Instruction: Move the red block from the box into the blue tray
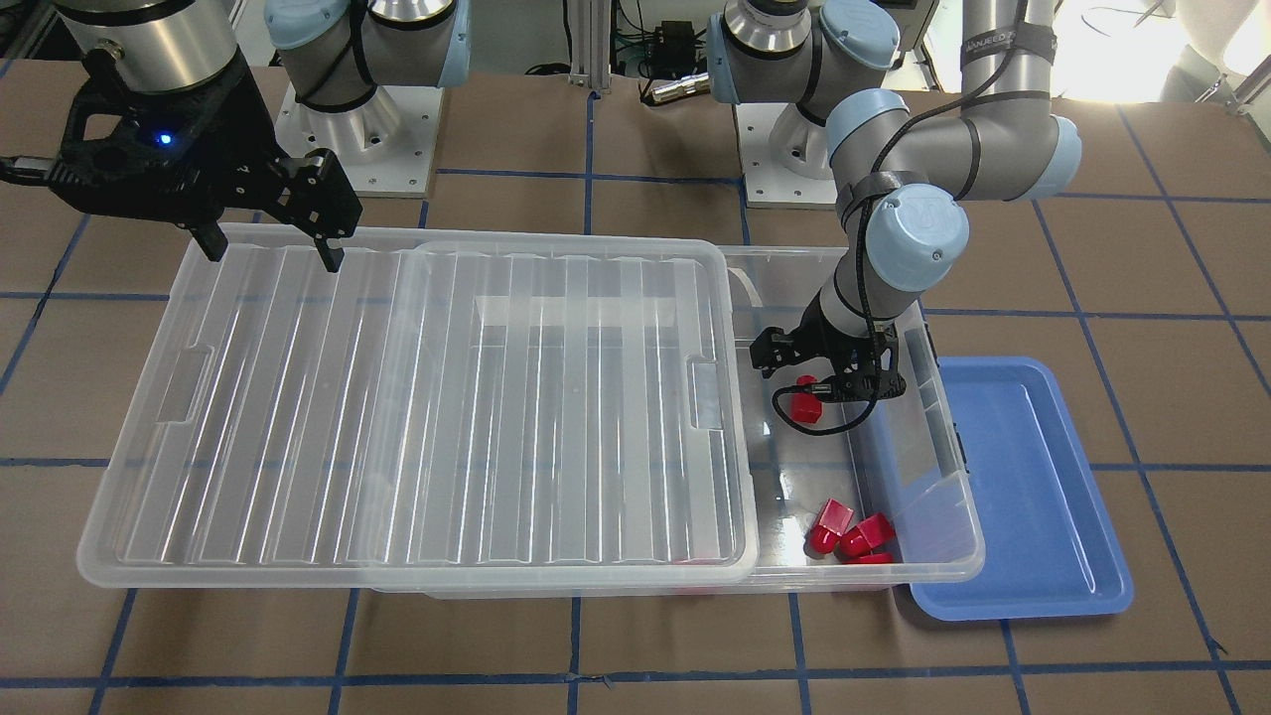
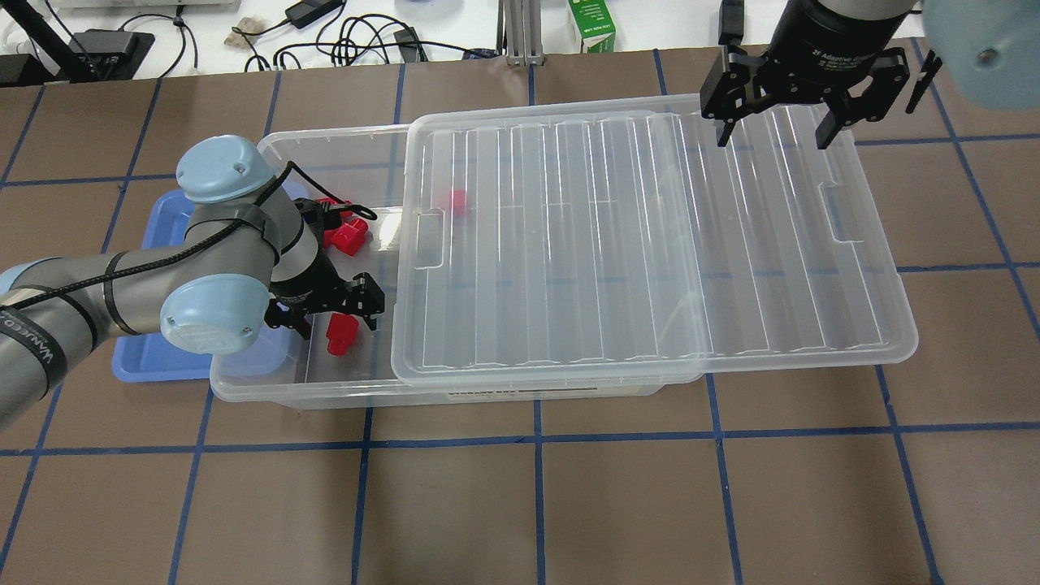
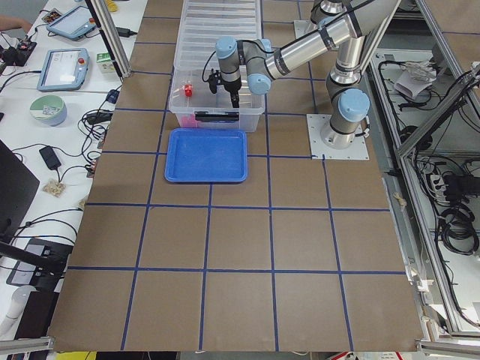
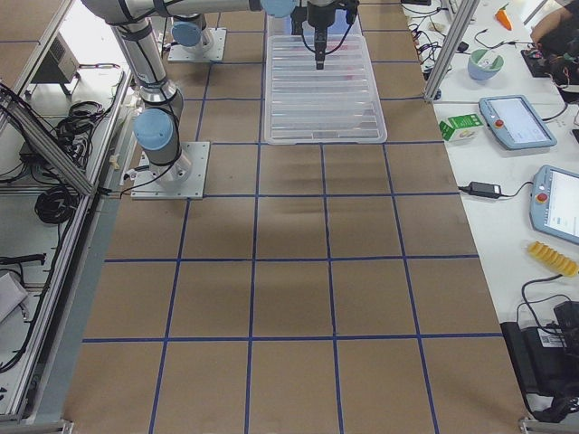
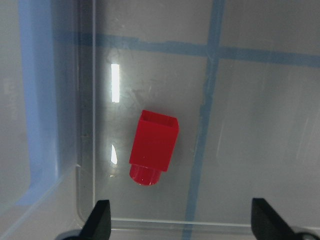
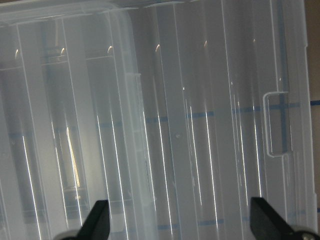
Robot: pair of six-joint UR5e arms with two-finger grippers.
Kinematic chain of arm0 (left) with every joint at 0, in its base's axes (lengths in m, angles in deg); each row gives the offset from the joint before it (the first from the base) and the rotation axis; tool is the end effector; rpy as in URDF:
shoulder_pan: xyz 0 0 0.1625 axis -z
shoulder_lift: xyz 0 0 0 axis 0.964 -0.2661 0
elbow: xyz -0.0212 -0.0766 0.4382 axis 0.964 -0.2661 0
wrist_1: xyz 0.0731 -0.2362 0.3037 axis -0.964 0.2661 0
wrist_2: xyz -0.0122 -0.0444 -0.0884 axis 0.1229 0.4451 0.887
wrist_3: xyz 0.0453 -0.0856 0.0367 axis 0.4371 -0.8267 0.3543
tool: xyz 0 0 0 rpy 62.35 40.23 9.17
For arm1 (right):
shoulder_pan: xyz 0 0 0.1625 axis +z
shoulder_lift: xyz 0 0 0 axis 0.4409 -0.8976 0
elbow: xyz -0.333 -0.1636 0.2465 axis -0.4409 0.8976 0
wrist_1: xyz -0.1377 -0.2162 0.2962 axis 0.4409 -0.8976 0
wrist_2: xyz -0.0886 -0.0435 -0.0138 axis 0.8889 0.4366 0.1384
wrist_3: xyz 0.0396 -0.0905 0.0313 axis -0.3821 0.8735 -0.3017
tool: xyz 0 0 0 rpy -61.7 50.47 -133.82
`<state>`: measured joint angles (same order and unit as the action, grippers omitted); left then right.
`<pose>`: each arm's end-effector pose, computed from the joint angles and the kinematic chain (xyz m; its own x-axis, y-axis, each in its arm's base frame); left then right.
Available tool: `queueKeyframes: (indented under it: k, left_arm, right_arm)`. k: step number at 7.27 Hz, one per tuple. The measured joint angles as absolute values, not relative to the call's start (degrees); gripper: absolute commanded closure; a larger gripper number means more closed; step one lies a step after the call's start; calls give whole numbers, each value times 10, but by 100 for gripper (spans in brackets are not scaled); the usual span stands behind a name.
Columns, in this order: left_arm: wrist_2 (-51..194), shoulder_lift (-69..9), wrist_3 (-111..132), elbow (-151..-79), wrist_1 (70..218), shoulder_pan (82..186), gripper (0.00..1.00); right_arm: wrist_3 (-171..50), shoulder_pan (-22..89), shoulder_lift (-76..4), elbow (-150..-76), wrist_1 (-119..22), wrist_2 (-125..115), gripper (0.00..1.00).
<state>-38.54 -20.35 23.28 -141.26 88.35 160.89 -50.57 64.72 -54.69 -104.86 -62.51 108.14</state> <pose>-0.1062 -0.4644 0.2629 -0.9947 -0.1007 0.0189 -0.0974 0.9866 0.1306 0.1401 -0.4862 0.5336 -0.9956 0.0933 -0.0013 0.0932 0.9927 -0.0767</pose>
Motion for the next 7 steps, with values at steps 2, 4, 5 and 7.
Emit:
queueKeyframes:
  k: [2,4,5,7]
  left_arm:
    - [-386,-215,233,-1419,856,1607,0]
    - [-386,-229,234,-1436,813,1606,0]
    - [-386,-236,235,-1439,802,1606,0]
    - [-387,-247,240,-1439,789,1606,2]
  right_arm:
    - [-502,647,-546,-1050,-635,1081,0]
    - [-500,647,-545,-1051,-637,1080,0]
    - [-499,647,-544,-1051,-638,1079,0]
    - [-499,647,-544,-1051,-638,1078,0]
